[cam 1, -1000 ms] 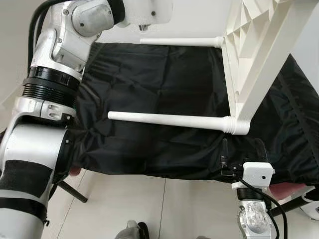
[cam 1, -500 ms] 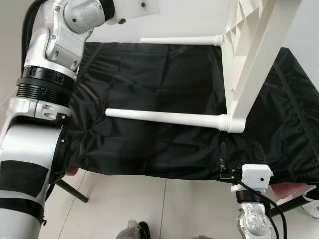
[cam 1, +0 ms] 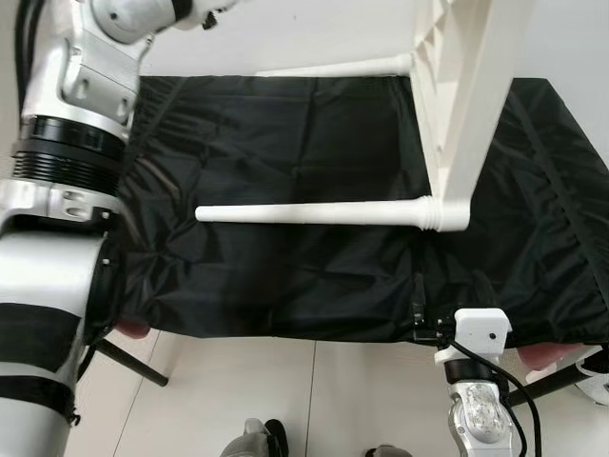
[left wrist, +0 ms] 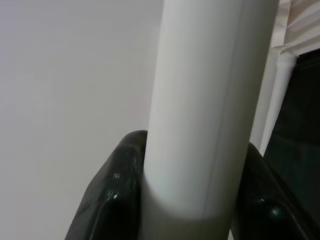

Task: Building children table

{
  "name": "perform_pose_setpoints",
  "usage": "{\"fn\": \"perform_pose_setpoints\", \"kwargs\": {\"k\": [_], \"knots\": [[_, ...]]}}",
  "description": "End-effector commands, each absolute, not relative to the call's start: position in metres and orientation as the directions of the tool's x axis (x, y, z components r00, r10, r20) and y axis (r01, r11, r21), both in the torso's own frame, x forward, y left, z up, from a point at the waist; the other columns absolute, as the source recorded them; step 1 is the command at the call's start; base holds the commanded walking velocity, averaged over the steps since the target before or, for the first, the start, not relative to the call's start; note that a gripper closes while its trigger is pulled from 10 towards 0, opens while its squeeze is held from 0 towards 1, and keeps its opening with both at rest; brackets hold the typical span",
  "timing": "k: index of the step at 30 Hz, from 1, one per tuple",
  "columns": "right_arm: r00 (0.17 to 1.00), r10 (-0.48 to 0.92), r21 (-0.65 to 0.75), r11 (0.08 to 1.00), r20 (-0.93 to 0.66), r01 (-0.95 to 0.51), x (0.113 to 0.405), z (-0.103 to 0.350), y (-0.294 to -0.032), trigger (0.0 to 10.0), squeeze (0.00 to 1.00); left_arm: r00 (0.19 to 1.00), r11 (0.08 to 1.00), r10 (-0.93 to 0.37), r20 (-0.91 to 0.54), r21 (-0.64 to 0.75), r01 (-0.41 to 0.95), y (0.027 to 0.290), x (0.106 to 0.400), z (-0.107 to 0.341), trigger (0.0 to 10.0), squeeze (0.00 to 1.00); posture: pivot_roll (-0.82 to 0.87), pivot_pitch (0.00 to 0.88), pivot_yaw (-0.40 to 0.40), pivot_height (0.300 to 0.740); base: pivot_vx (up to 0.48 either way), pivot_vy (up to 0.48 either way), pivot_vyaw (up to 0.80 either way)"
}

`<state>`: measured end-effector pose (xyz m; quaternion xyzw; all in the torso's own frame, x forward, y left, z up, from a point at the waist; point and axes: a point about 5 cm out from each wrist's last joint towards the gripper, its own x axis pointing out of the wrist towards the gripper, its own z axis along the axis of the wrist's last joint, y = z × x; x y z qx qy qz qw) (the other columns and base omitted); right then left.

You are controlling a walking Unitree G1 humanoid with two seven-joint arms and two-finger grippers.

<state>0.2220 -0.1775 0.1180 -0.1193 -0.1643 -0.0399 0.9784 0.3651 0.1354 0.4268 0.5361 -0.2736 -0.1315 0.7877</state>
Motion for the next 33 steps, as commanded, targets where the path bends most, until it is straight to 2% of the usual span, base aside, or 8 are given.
{"fn": "perform_pose_setpoints", "kwargs": {"k": [1,8,10,14,22,29,30,33], "knots": [[0.956,-0.018,-0.195,0.978,0.294,0.079,0.229,0.113,-0.175,10.0,0.00,0.795,0.676,-0.314,0.519,0.710,-0.196,0.181,0.352,0.461,10.0,0.00,-0.05,0.110,0.086,0.740,0.000,0.000,0.00],[0.964,0.063,0.022,0.997,0.257,-0.071,0.264,0.120,-0.162,10.0,0.00,0.798,0.717,-0.296,0.525,0.674,-0.178,0.191,0.346,0.456,10.0,0.00,-0.04,0.096,0.068,0.740,0.000,0.000,0.00],[0.964,0.085,0.158,0.979,0.252,-0.128,0.280,0.127,-0.154,10.0,0.00,0.794,0.735,-0.304,0.527,0.660,-0.157,0.189,0.344,0.454,10.0,0.00,-0.04,0.092,0.063,0.740,0.000,0.000,0.00],[0.954,0.159,0.276,0.933,0.255,-0.230,0.296,0.137,-0.135,10.0,0.00,0.791,0.740,-0.325,0.518,0.660,-0.128,0.186,0.340,0.450,10.0,0.00,-0.02,0.088,0.048,0.740,0.000,0.000,0.00],[0.922,0.272,0.376,0.852,0.276,-0.364,0.310,0.148,-0.112,10.0,0.00,0.794,0.727,-0.343,0.503,0.677,-0.115,0.181,0.336,0.445,10.0,0.00,0.00,0.084,0.032,0.740,0.000,0.000,0.00],[0.929,0.208,0.537,0.768,0.306,-0.348,0.334,0.167,-0.106,10.0,0.00,0.796,0.716,-0.361,0.486,0.692,-0.098,0.176,0.334,0.442,10.0,0.00,0.01,0.081,0.027,0.740,0.000,0.000,0.00],[0.933,0.158,0.616,0.713,0.324,-0.335,0.345,0.177,-0.106,10.0,0.00,0.799,0.705,-0.376,0.469,0.704,-0.082,0.174,0.334,0.441,10.0,0.00,0.01,0.079,0.028,0.740,0.000,0.000,0.00],[0.933,0.130,0.622,0.713,0.335,-0.323,0.353,0.184,-0.106,10.0,0.00,0.800,0.697,-0.386,0.460,0.713,-0.073,0.173,0.334,0.440,10.0,0.00,0.01,0.078,0.031,0.740,0.000,0.000,0.00]]}}
